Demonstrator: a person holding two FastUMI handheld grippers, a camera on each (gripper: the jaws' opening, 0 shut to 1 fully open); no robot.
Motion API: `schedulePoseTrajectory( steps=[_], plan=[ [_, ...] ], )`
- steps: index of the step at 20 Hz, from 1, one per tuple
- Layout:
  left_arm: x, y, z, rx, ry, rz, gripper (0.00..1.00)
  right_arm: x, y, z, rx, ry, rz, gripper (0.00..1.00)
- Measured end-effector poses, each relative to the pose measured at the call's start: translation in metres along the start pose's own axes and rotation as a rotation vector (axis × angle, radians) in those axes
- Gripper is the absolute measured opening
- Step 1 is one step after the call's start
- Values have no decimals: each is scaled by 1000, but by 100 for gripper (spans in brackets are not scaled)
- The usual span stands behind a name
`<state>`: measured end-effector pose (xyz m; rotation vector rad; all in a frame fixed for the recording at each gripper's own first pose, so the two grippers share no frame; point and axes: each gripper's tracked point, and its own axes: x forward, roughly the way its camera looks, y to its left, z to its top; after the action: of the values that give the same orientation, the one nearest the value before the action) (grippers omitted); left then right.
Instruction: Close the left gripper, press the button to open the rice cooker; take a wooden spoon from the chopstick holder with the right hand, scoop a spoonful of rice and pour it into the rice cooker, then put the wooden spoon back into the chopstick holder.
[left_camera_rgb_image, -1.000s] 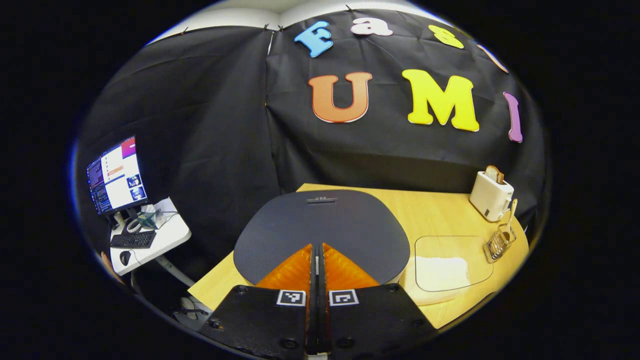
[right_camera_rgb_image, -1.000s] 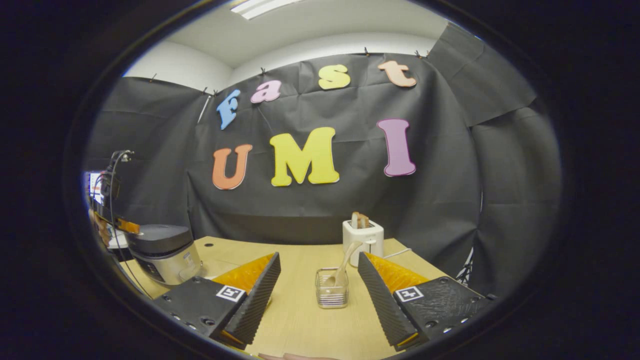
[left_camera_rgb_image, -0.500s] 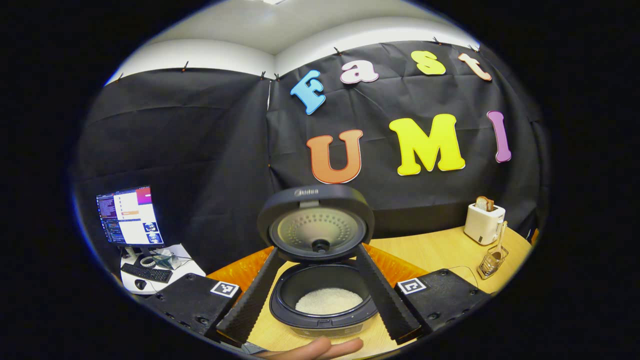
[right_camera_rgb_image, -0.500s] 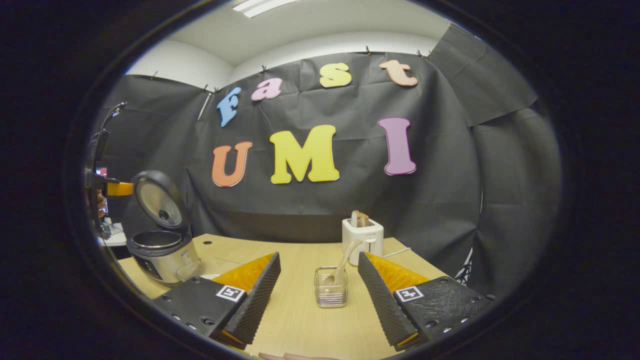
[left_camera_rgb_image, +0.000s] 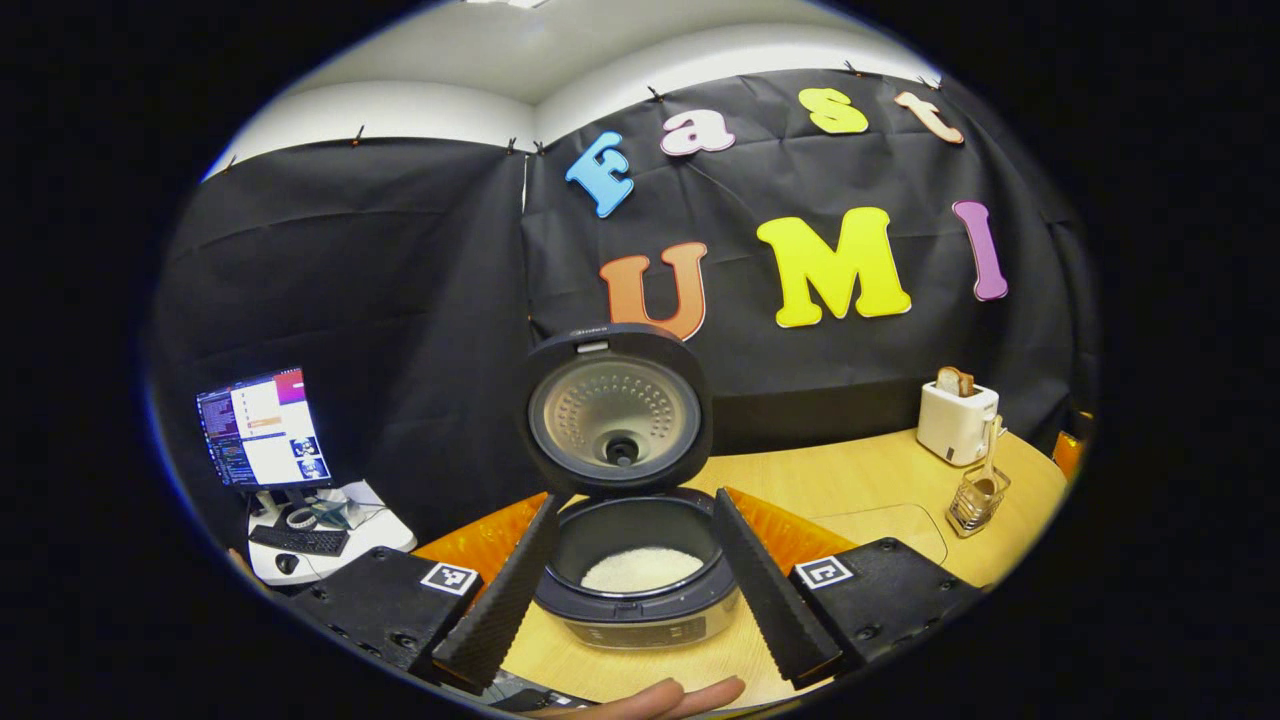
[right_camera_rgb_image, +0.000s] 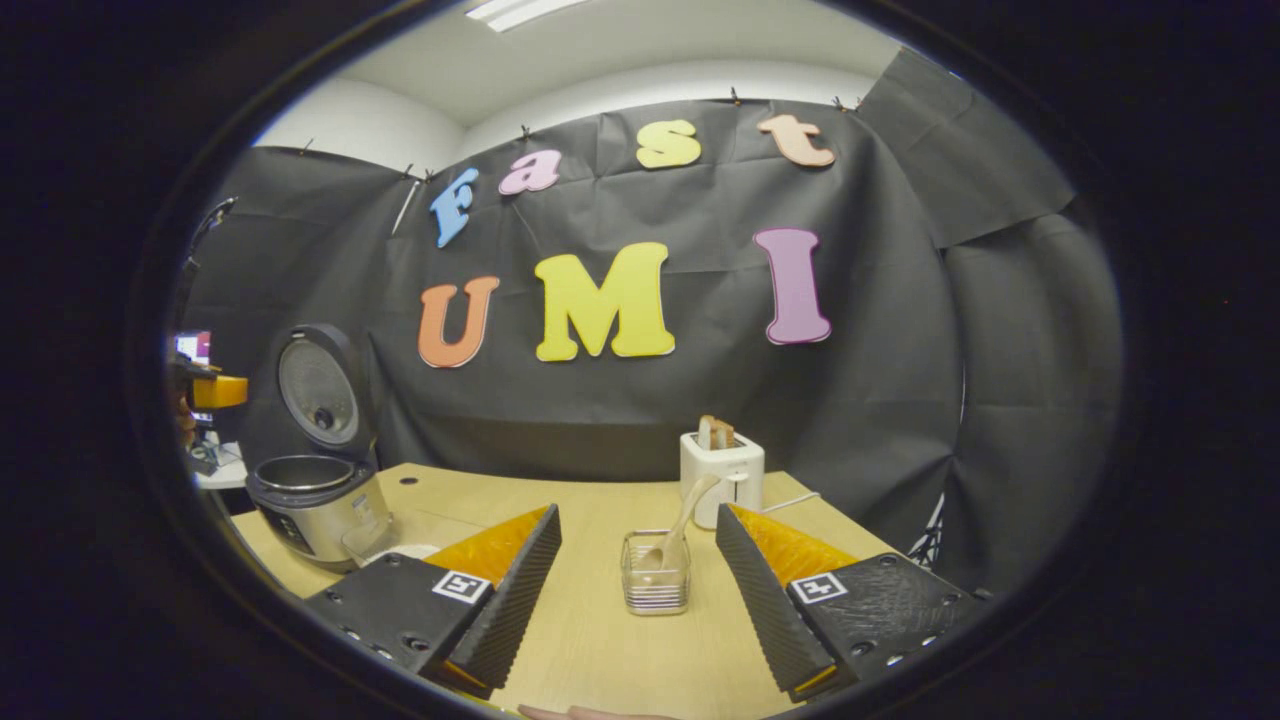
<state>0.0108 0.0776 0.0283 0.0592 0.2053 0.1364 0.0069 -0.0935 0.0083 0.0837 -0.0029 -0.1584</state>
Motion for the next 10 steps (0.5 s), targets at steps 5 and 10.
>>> schedulePoseTrajectory(
  steps=[5,10],
  plan=[
    [-3,-19,-26,-27,-4,-63,99,28,-9,-24,79,63,12,94],
    [-4,-19,-45,-61,-6,-81,98,60,-14,-54,127,152,-14,95]
  ],
)
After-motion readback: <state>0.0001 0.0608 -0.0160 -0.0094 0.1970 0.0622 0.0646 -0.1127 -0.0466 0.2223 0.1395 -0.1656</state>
